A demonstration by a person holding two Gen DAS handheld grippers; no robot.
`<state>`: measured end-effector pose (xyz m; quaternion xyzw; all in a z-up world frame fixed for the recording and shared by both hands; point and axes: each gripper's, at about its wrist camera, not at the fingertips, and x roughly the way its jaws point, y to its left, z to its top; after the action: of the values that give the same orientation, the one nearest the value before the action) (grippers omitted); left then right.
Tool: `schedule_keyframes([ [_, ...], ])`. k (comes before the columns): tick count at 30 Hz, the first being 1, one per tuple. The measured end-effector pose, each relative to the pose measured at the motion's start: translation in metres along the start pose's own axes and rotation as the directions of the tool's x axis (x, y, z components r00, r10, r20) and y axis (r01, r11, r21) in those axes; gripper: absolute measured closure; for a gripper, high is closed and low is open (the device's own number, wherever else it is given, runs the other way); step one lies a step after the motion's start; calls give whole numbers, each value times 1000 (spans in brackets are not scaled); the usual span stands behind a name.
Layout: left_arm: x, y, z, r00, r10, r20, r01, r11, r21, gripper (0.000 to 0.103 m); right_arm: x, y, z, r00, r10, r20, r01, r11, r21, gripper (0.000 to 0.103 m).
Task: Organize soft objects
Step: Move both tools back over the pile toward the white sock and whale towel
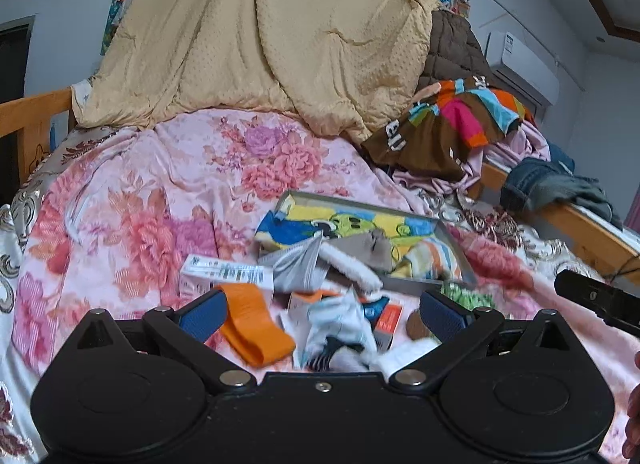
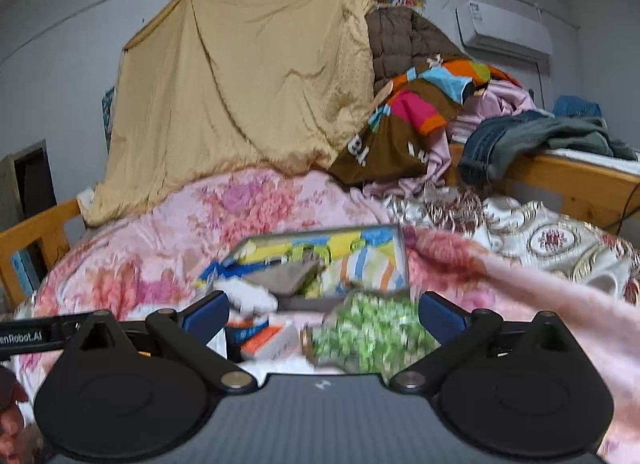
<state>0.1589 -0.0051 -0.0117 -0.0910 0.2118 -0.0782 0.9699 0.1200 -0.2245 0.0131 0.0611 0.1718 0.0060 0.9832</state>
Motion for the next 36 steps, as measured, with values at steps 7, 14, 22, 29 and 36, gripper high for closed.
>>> schedule_keyframes([
  [7,-3,6,-25,1000,-17,-18,19,997,69,1,-2,3,-21,996,-5,-86,8,1000,26,0],
  [14,2,13,-49,997,-29,-76,36,994,100,1,7,6,-31,988,17,-152,-14,1000,20,0],
  [22,10,17,-59,991,-48,-124,67,987,149,1,19,10,-38,974,31,-226,-31,1000,4,0],
  [29,19,24,-59,987,-72,-144,95,983,158,1,29,14,-42,958,39,-283,-43,999,-5,0],
  [36,34,24,-56,975,-144,-169,178,962,207,1,40,16,-47,945,39,-325,-43,999,-7,0],
])
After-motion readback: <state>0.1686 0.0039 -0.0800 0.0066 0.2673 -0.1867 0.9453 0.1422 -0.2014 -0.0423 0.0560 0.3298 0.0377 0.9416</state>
